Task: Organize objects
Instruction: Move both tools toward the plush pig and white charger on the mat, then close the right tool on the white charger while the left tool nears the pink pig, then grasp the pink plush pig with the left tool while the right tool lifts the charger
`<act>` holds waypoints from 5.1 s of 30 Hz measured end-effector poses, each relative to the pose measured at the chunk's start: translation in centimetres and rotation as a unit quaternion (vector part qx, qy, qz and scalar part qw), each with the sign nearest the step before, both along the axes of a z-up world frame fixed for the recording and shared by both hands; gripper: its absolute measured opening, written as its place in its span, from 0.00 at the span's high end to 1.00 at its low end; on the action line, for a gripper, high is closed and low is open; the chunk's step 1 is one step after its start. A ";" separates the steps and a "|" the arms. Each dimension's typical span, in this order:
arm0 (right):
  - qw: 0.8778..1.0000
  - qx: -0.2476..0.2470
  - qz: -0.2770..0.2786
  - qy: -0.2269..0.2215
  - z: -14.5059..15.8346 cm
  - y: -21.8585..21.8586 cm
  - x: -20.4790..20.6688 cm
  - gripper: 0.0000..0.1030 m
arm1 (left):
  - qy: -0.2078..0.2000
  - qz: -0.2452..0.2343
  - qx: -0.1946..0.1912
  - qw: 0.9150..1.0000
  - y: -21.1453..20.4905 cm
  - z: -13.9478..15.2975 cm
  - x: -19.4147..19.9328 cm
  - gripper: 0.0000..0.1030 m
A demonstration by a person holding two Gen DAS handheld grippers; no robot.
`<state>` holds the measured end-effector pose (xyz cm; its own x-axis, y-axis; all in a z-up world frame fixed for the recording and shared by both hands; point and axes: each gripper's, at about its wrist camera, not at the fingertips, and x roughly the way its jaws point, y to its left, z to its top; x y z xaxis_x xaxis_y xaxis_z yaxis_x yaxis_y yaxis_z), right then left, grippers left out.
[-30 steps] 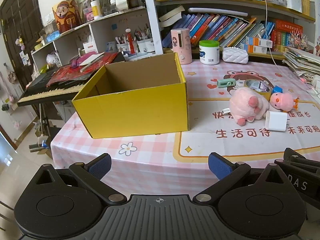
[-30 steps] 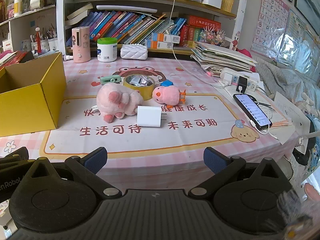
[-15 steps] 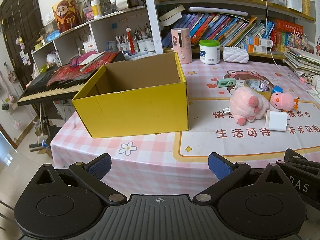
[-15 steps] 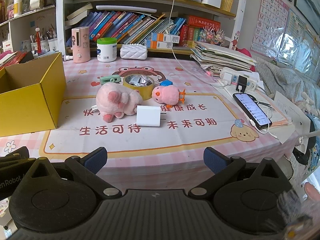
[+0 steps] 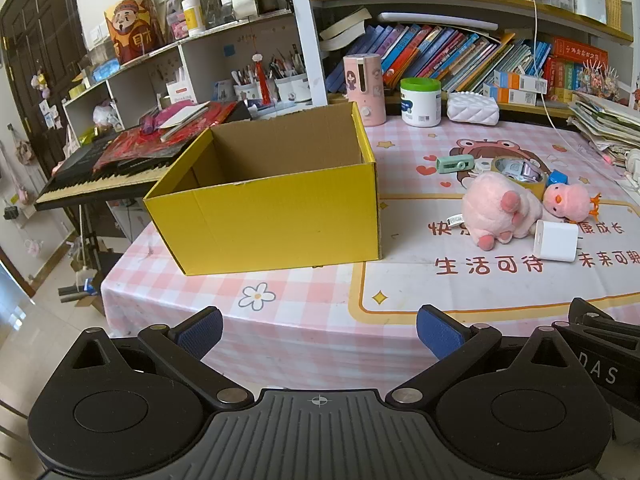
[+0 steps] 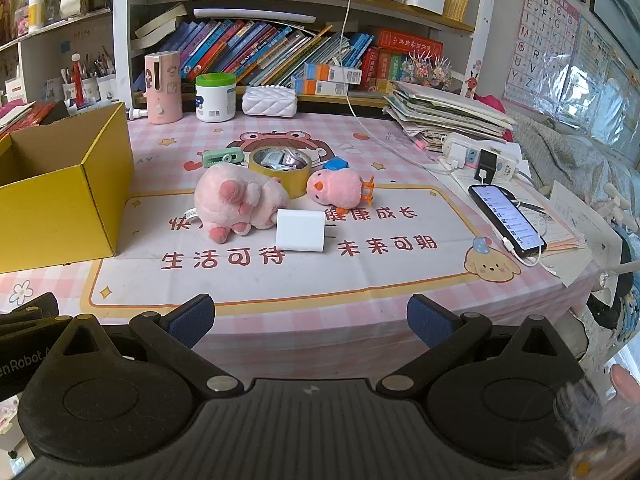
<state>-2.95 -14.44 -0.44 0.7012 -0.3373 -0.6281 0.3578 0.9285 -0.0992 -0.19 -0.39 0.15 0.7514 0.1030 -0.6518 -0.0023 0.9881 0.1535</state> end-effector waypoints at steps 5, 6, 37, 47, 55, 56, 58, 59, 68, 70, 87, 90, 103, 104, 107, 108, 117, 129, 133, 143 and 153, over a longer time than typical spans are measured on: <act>1.000 0.001 -0.001 0.002 -0.1 0.0 0.2 0.00 | 0.004 -0.001 -0.003 1.000 0.4 -0.3 0.4 0.00; 1.000 0.002 -0.002 0.003 -0.2 0.0 0.2 0.00 | 0.004 -0.002 -0.003 1.000 0.4 -0.3 0.4 0.00; 1.000 0.018 0.019 0.012 -0.8 -0.1 1.5 0.00 | 0.016 -0.012 -0.017 1.000 0.7 -0.9 2.3 0.00; 0.999 0.027 0.034 0.010 -0.8 -1.8 2.9 0.00 | 0.029 -0.016 -0.041 0.999 -0.1 -1.0 4.1 0.00; 0.997 0.023 0.066 -0.010 -0.8 -4.0 4.7 0.00 | 0.036 -0.019 -0.042 0.998 -2.0 -1.5 5.8 0.00; 0.997 0.021 0.068 -0.009 -0.8 -4.3 5.1 0.00 | 0.036 -0.017 -0.041 0.998 -2.2 -1.5 5.9 0.00; 0.997 0.019 0.072 -0.005 -1.0 -4.9 5.8 0.00 | 0.033 -0.010 -0.036 0.999 -2.6 -1.6 6.2 0.00; 0.997 0.019 0.074 -0.005 -1.1 -5.2 6.2 0.00 | 0.032 -0.006 -0.036 0.999 -2.7 -1.6 6.4 0.00; 0.991 0.045 0.124 0.020 -2.6 -7.9 10.1 0.00 | 0.043 0.049 -0.030 0.997 -3.9 -2.2 8.3 0.00; 0.989 0.056 0.131 0.027 -3.1 -8.6 11.1 0.00 | 0.040 0.059 -0.031 0.997 -4.1 -2.2 8.6 0.00; 0.976 0.078 0.182 0.087 -6.5 -11.6 17.0 0.21 | 0.014 0.092 -0.034 0.995 -6.5 -1.9 8.8 0.00; 0.970 0.101 0.200 0.094 -6.8 -11.9 17.4 0.35 | 0.013 0.090 -0.055 0.994 -6.5 -1.9 8.6 0.00; 0.965 0.125 0.223 0.055 -4.1 -15.3 16.4 0.77 | 0.015 0.056 -0.060 0.997 -10.0 -2.0 9.8 0.00; 0.963 0.133 0.226 0.054 -3.6 -15.7 16.3 0.78 | 0.016 0.050 -0.059 0.997 -10.5 -2.0 9.9 0.00; 0.966 0.120 0.223 0.048 -3.2 -16.4 15.7 0.91 | 0.018 0.031 -0.061 0.997 -11.8 -2.2 10.2 0.00; 0.967 0.113 0.221 0.050 -3.2 -16.8 15.6 0.91 | 0.018 0.026 -0.061 0.998 -12.1 -2.3 10.2 0.00; 0.968 0.127 0.205 0.072 -4.6 -19.3 15.1 0.65 | 0.032 0.008 -0.064 0.997 -14.0 -3.0 10.4 0.00; 0.957 0.117 0.249 0.088 -5.4 -18.3 13.4 0.17 | 0.029 0.044 -0.100 0.994 -12.9 -3.3 9.5 0.00; 0.956 0.103 0.255 0.102 -6.7 -17.3 13.6 0.18 | 0.033 0.046 -0.091 0.994 -12.7 -3.4 8.9 0.00; 0.961 0.075 0.255 0.079 -6.6 -17.0 14.3 0.38 | 0.017 0.020 -0.097 0.995 -13.0 -2.5 8.8 0.00; 0.966 0.067 0.248 0.039 -3.4 -20.0 13.8 0.38 | 0.039 0.015 -0.139 0.989 -14.8 -4.3 15.0 0.00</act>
<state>10.89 -34.47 -3.89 0.7042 0.1151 -0.7006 -0.1379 0.9902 0.0241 14.81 -15.20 -4.13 0.6970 -0.0666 -0.7140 -0.0308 0.9920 -0.1226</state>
